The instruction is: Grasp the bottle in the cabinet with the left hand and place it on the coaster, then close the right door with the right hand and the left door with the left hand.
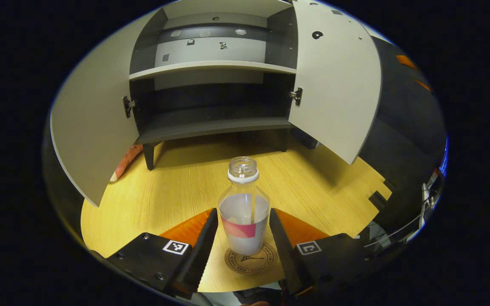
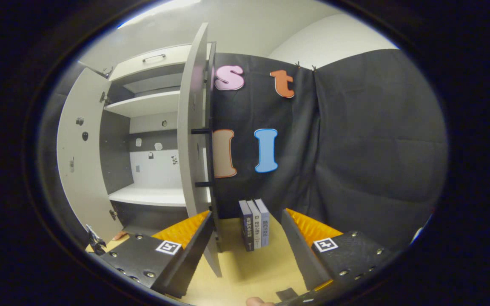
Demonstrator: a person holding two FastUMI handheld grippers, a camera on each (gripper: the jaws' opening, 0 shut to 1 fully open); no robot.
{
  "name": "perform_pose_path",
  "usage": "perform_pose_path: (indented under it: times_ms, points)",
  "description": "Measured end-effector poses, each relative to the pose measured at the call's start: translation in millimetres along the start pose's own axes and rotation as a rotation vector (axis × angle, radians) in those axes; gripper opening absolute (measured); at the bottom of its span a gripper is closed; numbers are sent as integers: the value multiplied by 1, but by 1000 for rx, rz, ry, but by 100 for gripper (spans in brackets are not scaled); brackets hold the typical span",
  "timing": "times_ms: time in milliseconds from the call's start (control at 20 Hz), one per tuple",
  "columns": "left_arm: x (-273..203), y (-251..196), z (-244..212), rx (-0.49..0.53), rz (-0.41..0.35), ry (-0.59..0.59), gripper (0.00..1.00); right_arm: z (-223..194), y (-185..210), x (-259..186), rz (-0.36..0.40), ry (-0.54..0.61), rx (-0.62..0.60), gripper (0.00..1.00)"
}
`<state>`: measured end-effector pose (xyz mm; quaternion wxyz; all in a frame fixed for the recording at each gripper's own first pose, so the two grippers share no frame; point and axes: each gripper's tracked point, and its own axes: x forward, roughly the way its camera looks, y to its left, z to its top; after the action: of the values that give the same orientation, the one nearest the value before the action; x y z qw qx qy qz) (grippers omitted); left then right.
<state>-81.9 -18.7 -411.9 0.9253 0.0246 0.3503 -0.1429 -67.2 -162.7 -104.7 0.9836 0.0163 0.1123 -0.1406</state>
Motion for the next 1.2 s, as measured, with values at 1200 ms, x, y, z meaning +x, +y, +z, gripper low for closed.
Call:
perform_pose_path:
  times_ms: [1200]
  points:
    - [137, 37, 38, -119, -33, 210, 76, -9, -51, -8, -242, 10, -24, 97]
